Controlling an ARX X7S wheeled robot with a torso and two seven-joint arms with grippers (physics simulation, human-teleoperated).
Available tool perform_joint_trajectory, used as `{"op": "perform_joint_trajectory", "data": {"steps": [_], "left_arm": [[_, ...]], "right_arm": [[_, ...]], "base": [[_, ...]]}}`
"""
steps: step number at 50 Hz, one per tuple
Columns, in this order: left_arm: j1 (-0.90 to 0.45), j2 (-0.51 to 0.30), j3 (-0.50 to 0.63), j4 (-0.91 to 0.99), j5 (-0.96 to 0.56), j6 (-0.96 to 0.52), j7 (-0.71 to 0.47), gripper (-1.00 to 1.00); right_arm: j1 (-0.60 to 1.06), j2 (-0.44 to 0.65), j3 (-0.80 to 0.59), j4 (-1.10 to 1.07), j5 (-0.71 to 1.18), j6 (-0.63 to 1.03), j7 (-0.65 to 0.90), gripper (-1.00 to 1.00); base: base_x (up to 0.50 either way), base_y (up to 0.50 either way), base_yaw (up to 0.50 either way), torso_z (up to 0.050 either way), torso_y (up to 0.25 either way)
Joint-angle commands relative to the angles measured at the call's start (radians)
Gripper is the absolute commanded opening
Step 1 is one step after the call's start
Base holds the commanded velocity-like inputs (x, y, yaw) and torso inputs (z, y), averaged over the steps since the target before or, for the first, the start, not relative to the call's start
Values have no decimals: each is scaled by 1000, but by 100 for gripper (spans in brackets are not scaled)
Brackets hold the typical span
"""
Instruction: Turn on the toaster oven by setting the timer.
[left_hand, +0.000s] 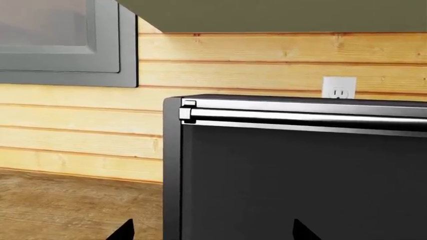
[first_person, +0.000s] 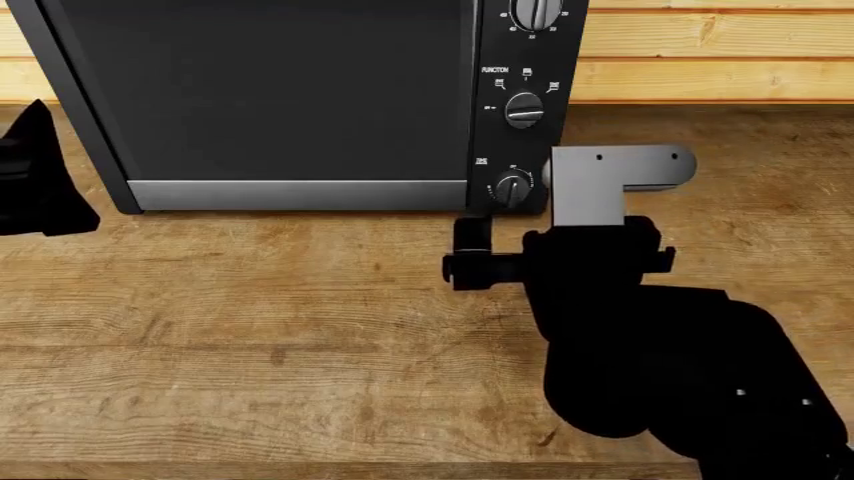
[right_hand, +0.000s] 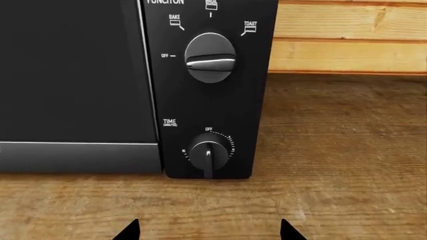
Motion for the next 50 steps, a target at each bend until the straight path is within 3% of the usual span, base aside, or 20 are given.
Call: {"op": "perform_joint_trajectory", "data": {"steps": [1,50], "left_arm": [[1,-1,13,3,3,9,0,100],[50,-13,9,7,11,42,14,100]], "right_arm": [[-2,-4,-4,-4,1,-9,-1,100],[23,-26,-59,101,-92,-34,-37,100]], "base": [[0,0,0,0,0],[0,0,0,0,0]]}}
